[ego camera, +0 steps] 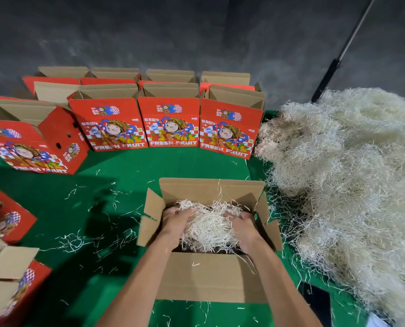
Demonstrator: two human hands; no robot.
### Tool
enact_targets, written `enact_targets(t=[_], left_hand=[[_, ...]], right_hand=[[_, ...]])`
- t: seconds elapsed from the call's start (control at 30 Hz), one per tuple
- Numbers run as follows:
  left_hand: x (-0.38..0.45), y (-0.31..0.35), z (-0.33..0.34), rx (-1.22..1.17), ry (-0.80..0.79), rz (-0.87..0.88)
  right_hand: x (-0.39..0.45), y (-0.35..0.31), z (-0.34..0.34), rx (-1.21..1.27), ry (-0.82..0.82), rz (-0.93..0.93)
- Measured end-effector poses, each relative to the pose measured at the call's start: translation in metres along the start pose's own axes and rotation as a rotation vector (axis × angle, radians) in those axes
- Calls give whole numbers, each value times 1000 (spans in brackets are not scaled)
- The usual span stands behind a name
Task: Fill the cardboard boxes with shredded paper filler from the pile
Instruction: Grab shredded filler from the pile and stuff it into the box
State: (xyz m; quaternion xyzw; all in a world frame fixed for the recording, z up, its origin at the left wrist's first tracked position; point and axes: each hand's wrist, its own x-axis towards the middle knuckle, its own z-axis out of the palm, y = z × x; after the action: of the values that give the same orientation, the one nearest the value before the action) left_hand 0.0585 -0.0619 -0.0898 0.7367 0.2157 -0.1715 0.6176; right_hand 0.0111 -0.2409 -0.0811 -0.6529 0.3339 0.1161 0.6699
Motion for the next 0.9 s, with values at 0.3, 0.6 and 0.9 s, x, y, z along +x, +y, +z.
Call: enact_targets(t=[0.3,0.6,0.9], left_hand=[[-3,2,-9,289,65,-12],[-5,12,-15,-38,-611,-292],[8,-1,-18,310,-278,-133]], right_hand=[[-12,-3,-2,-359,104,-7],[-13,3,0,-135,-412,14],[5,5,-4,-425,-94,-99]])
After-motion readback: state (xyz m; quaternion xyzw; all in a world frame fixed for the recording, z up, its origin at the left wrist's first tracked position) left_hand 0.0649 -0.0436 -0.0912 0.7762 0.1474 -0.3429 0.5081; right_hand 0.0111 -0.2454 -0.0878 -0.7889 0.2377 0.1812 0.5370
